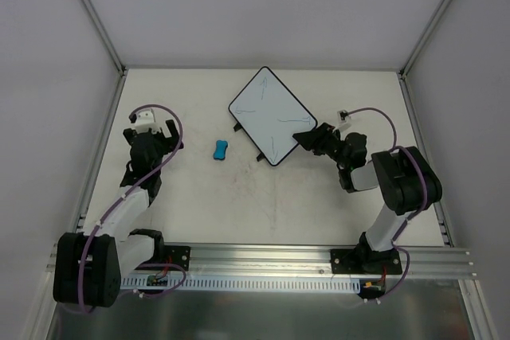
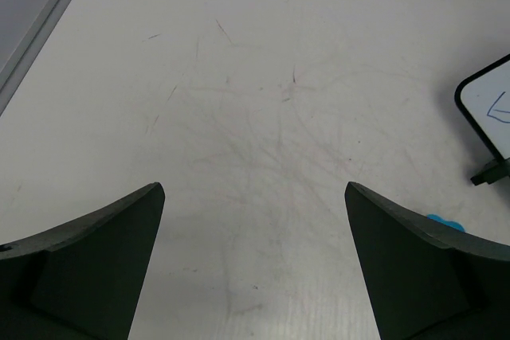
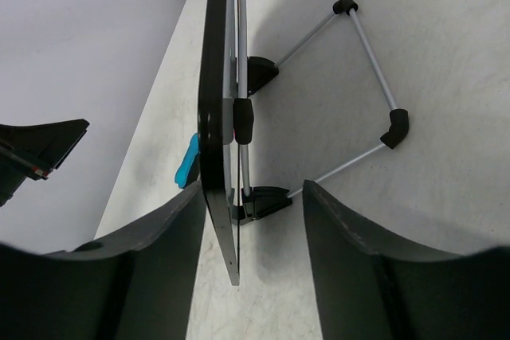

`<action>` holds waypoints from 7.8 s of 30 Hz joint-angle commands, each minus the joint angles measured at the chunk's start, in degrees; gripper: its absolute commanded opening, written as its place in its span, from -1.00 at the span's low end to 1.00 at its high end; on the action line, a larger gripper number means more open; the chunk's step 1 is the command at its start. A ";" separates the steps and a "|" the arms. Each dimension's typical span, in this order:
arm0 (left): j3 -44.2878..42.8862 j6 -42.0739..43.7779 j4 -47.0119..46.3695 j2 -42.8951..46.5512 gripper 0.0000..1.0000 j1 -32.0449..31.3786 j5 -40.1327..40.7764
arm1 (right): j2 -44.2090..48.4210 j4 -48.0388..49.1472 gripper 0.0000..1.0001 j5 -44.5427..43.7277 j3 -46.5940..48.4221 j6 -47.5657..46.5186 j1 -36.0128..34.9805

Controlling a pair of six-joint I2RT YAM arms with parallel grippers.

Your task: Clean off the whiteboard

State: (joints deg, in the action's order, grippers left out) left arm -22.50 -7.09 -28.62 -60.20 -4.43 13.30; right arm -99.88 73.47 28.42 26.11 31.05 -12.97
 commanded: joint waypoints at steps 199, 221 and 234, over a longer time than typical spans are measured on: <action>-69.97 -8.99 13.68 -60.82 -1.00 -23.44 -30.54 | -1.29 5.54 -1.00 2.51 3.60 -3.54 -4.08; -70.84 -16.37 21.15 -64.34 -1.00 -15.26 -27.01 | -1.02 5.63 -1.00 2.69 3.51 -3.45 -4.08; -62.76 -13.65 10.61 -59.42 -1.00 -18.95 -32.54 | -1.02 5.54 -1.00 2.78 3.60 -3.45 -4.08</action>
State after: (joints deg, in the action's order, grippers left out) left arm -88.68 -22.33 -16.16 -121.97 -19.70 -14.66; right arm -102.59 75.46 29.78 28.08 31.57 -15.73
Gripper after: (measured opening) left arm 0.280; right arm 0.077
